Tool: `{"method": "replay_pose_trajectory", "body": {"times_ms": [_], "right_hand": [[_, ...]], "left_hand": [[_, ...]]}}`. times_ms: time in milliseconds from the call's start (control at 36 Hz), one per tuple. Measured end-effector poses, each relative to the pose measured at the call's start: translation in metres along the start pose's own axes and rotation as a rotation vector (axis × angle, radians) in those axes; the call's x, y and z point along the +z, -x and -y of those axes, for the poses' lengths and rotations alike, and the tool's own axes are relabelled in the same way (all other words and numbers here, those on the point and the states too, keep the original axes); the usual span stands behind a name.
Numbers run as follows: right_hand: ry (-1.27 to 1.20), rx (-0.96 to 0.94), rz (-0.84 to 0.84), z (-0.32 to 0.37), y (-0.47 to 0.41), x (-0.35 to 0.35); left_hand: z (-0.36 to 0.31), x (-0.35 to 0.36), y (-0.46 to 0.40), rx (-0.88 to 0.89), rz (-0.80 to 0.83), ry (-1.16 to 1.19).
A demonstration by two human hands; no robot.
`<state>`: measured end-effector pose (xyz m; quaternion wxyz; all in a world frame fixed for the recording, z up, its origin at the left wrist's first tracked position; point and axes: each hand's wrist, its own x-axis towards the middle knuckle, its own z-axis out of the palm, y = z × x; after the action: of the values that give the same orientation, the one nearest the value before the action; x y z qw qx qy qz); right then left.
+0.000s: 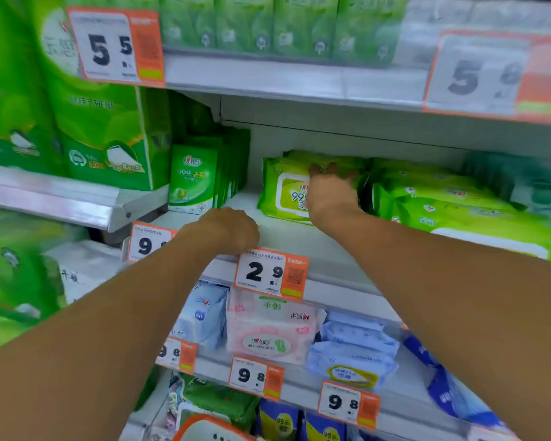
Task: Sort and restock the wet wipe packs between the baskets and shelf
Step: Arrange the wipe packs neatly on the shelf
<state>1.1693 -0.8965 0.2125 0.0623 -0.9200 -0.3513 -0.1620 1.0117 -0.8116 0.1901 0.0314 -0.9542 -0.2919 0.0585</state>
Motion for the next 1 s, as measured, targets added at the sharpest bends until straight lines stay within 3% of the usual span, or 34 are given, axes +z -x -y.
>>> {"method": "replay_pose_trajectory", "body": {"times_ms": [306, 417, 500, 583, 667, 722, 778, 833, 889, 944, 1000], "right_hand": [[-0.004, 0.102, -0.004, -0.010, -0.006, -0.002], [0.065, 0.136, -0.013, -0.016, -0.002, -0.005], [0.086, 0.118, 0.040, -0.018, 0.003, -0.013], [0.034, 0.083, 0.027, -0.015, 0.018, -0.016], [-0.136, -0.130, -0.118, -0.008, 0.076, -0.015], [-0.355, -0.274, -0.271, -0.008, 0.141, -0.005], [-0.616, -0.368, -0.428, -0.012, 0.216, 0.021], [-0.771, -0.381, -0.356, -0.020, 0.294, 0.066], [-0.744, -0.332, -0.119, -0.028, 0.361, 0.125], [-0.673, -0.221, 0.250, -0.036, 0.421, 0.180], [-0.663, -0.020, 0.614, -0.042, 0.466, 0.211]], "left_hand": [[0.005, -0.003, -0.002, 0.033, 0.056, -0.026], [0.008, 0.001, 0.003, -0.036, 0.020, 0.120], [0.005, 0.002, 0.015, -0.038, -0.173, 0.247], [-0.006, 0.014, 0.038, -0.039, -0.628, 0.356], [-0.026, 0.050, 0.082, 0.102, -0.994, 0.588], [-0.041, 0.095, 0.118, 0.131, -1.059, 0.764], [-0.056, 0.159, 0.154, 0.045, -0.939, 0.865], [-0.073, 0.237, 0.193, -0.101, -0.634, 0.899], [-0.089, 0.307, 0.233, -0.254, -0.265, 0.853], [-0.100, 0.351, 0.269, -0.314, 0.017, 0.711], [-0.100, 0.380, 0.295, -0.423, 0.094, 0.670]]}}
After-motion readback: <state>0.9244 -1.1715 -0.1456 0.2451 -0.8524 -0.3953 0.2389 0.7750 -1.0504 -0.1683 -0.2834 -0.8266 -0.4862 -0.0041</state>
